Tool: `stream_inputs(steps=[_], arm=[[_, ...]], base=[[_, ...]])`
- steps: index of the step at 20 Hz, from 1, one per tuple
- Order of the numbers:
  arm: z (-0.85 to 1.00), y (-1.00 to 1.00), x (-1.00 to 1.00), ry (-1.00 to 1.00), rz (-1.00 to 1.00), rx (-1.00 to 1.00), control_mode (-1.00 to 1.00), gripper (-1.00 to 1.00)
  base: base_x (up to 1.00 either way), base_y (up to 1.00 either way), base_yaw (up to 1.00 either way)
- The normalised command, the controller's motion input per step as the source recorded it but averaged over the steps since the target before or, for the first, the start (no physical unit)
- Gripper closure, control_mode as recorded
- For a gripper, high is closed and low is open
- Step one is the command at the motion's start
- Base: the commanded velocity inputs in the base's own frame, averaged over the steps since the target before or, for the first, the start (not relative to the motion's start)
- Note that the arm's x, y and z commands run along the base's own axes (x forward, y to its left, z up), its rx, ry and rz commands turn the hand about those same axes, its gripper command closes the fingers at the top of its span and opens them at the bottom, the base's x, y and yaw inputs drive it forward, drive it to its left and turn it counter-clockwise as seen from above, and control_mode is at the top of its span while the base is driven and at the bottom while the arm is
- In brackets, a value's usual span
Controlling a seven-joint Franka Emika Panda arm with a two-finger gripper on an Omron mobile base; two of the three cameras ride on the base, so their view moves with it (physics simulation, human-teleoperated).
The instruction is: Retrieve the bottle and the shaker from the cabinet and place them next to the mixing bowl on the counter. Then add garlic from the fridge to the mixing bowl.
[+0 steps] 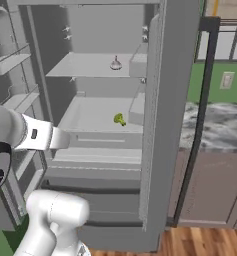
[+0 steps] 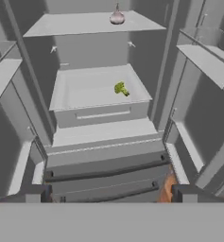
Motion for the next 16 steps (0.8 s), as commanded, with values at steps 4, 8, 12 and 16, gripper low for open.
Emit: stream_inputs(steps=[4,8,12,16], arm=[[0.0,0.0,0.0,0.0,0.0,0.0,1.0,-1.0],[0.0,0.0,0.0,0.0,0.0,0.0,1.0,-1.0],[0.0,0.0,0.0,0.0,0.0,0.0,1.0,-1.0],[0.0,0.0,0.0,0.0,0.0,0.0,1.0,-1.0]], base=[[0.88,0.01,0.0],[0.74,0.0,0.0],[0.69,0.06,0.0],[0.48,0.0,0.01]])
